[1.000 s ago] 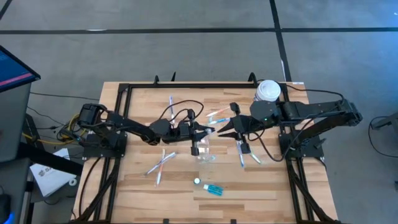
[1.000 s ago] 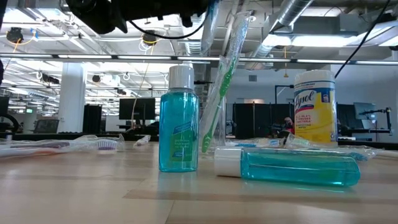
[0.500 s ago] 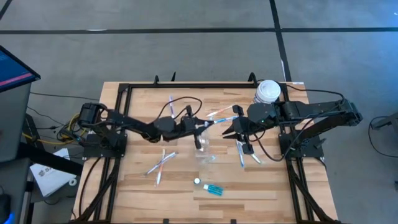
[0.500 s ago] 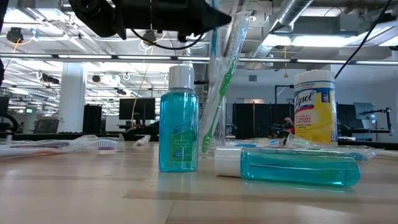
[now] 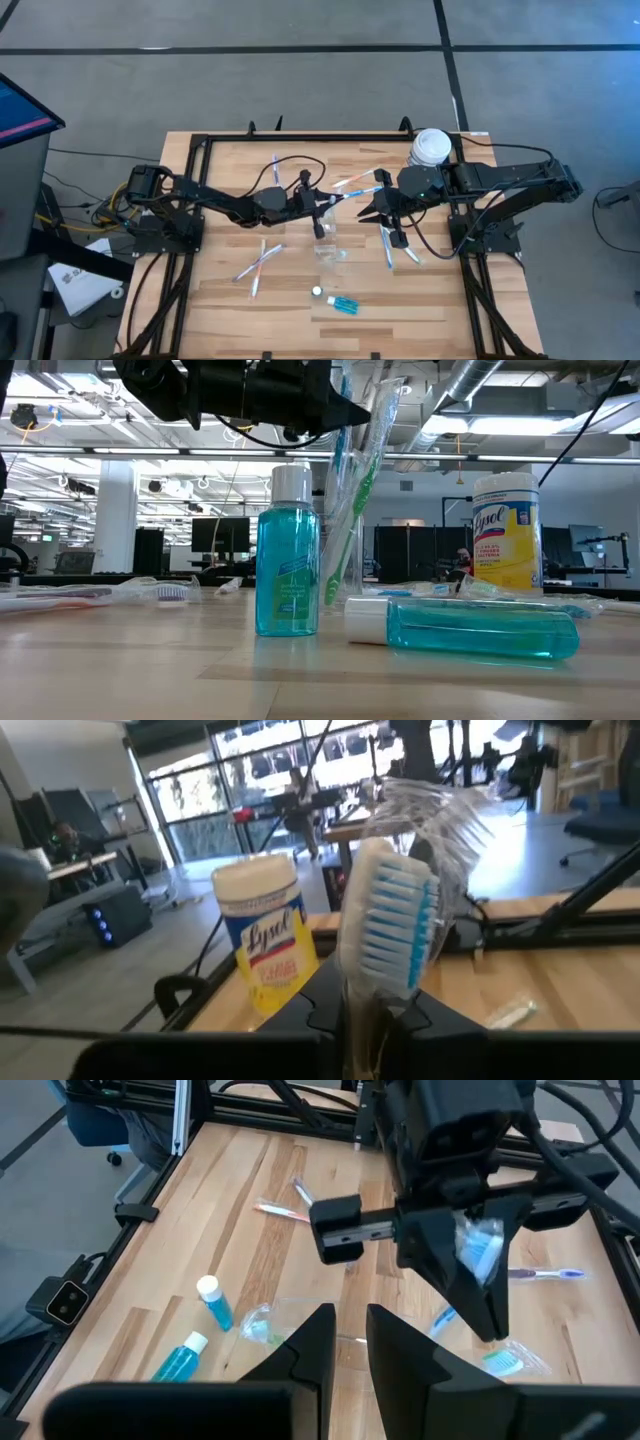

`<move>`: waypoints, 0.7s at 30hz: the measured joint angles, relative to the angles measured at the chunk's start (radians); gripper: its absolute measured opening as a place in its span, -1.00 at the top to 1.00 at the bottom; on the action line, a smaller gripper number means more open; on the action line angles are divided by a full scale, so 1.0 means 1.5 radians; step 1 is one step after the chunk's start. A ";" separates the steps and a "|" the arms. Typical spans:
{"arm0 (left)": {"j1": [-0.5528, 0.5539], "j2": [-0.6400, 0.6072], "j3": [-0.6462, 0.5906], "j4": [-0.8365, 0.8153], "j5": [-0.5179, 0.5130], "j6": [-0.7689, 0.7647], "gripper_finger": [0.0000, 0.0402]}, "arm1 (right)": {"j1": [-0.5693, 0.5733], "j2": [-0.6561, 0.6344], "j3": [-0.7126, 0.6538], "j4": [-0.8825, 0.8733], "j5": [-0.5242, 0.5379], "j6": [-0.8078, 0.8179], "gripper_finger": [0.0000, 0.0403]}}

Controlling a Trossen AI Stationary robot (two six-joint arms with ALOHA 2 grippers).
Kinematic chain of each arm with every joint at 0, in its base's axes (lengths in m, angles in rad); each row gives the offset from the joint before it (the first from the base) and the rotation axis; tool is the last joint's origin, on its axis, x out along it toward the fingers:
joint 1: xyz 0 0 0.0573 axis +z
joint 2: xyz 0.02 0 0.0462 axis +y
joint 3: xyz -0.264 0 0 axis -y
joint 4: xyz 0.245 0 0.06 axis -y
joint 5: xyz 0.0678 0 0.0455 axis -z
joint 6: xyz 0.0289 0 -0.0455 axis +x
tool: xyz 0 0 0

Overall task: Pick & Place toothbrushing station
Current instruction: Put the bottom right blue toothbrush into the transparent organizer

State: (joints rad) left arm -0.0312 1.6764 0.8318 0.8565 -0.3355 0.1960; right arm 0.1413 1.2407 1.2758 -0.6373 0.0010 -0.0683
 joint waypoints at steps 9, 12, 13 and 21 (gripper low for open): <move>0.000 0.000 0.000 -0.039 -0.004 -0.020 0.91 | 0.000 0.000 0.000 -0.003 0.000 -0.001 0.74; 0.001 0.000 -0.008 -0.051 -0.004 -0.036 0.88 | 0.000 0.000 -0.001 -0.009 0.000 -0.001 0.74; 0.002 0.000 -0.014 -0.050 -0.004 -0.043 0.88 | 0.000 0.000 -0.001 -0.011 0.000 -0.001 0.74; 0.023 0.000 -0.057 -0.049 -0.006 -0.091 0.92 | 0.000 0.000 -0.001 -0.014 0.000 -0.001 0.74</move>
State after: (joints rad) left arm 0.0029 1.6764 0.7467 0.7831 -0.3449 0.0594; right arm 0.1413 1.2411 1.2751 -0.6582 0.0010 -0.0697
